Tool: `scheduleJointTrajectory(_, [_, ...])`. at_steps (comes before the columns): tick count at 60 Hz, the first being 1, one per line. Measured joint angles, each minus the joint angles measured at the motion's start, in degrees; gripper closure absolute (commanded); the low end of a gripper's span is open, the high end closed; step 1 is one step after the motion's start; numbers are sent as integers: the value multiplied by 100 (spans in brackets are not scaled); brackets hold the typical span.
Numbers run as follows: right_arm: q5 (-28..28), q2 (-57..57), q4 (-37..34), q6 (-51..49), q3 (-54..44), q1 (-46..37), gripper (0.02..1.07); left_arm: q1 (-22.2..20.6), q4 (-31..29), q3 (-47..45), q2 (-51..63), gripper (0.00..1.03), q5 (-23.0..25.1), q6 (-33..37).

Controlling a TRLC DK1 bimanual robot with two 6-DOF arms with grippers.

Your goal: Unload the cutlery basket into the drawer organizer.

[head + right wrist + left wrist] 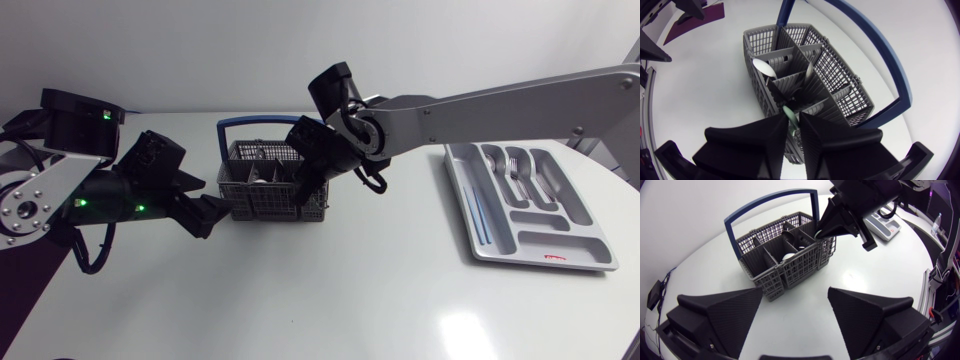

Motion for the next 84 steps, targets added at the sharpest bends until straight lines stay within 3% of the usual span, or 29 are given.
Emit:
scheduleJointTrajectory(3, [7, 35, -31, -20, 50, 0, 101, 0, 0, 0, 0, 12, 0, 0])
scheduleJointTrajectory(33, [125, -245, -273, 13, 188, 44, 101, 0, 9, -2, -44, 12, 0, 13])
scheduleJointTrajectory(49, [105, -1222, 328, 442, -223, -57, 101, 0, 129, -46, -122, 12, 0, 11])
scheduleJointTrajectory(60, [-11, -2105, 310, 442, -638, -184, 101, 2, 146, -57, -197, 12, 0, 13])
scheduleJointTrajectory(84, [-304, -3722, -1108, -1156, -1912, -1233, 101, -33, 839, -240, -201, 12, -4, 42])
